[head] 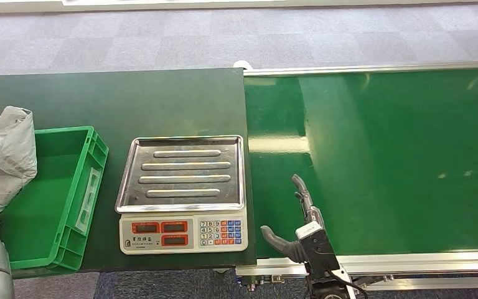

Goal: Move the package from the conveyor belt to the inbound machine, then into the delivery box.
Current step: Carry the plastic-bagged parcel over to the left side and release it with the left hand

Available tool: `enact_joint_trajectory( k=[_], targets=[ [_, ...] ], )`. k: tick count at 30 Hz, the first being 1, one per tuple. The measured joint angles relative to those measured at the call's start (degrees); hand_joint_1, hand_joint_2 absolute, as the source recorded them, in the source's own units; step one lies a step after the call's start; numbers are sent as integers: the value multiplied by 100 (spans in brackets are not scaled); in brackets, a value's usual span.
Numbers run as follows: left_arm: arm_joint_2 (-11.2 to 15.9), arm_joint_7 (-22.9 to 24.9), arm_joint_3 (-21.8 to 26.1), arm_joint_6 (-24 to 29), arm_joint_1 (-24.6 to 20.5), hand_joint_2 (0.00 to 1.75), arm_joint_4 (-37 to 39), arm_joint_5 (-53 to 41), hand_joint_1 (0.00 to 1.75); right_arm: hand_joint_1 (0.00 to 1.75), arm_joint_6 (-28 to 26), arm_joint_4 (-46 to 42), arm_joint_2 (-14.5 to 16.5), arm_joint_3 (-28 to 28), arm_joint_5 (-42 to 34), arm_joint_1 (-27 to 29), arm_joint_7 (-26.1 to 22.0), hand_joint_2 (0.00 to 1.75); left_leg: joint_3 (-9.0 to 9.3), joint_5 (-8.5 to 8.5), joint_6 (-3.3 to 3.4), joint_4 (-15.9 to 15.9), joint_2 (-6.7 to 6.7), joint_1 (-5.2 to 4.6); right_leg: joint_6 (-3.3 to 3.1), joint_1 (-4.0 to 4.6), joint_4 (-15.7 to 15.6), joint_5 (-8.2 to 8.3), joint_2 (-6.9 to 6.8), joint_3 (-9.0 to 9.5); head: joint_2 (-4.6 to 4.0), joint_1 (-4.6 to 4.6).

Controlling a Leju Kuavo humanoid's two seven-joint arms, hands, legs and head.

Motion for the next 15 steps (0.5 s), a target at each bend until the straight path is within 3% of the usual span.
enact_joint_trajectory(
  k=[5, 9, 15],
  targets=[
    [-13, -564, 385, -571, 295, 175, -472, 1690, 0, 0, -11, 210, 1, 0, 0, -33, -36, 175, 1, -1, -1, 0, 10, 0, -1, 1, 0, 0, 6, -4, 0, -1],
    [-181, -616, 361, -1602, 743, 175, -1243, 2851, 0, 0, -14, 289, 0, -3, 4, -39, -89, 175, -1, -2, -1, 0, 10, 0, -1, 0, -1, -1, 6, -7, 0, 1],
    [-516, -539, 1, -2370, 1486, 175, -2588, 3420, 0, 0, -3, 375, -3, -17, 31, -93, -107, 175, -3, -3, 0, 1, 6, -2, -1, -2, -4, -1, 2, -6, 0, 1]
  ],
)
